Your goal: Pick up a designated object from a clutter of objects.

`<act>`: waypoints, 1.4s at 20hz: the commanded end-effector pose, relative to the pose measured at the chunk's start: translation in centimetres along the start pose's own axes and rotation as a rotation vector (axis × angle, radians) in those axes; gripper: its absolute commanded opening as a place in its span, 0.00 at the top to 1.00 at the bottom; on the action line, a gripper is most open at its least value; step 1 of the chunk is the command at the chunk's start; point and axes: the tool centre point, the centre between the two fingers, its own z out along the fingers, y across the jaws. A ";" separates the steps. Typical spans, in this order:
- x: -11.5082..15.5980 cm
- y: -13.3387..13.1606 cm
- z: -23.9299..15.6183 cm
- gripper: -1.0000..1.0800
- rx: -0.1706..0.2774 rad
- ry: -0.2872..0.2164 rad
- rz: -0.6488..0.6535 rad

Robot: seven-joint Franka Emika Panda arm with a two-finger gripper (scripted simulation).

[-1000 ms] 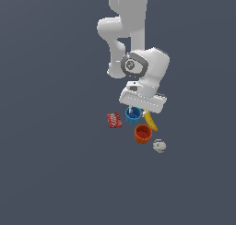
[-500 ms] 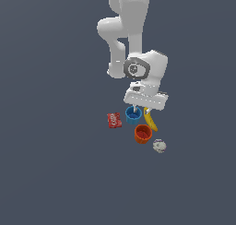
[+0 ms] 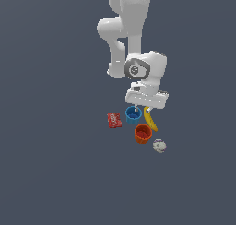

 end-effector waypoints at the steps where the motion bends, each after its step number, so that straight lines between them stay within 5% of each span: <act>1: 0.0 0.0 0.1 0.38 0.000 0.000 0.000; 17: -0.1 0.0 2.7 0.38 0.001 -0.001 0.000; 18: -0.1 0.0 2.7 1.00 0.001 -0.001 0.000; 28: -0.1 0.0 2.7 1.00 0.002 -0.001 -0.001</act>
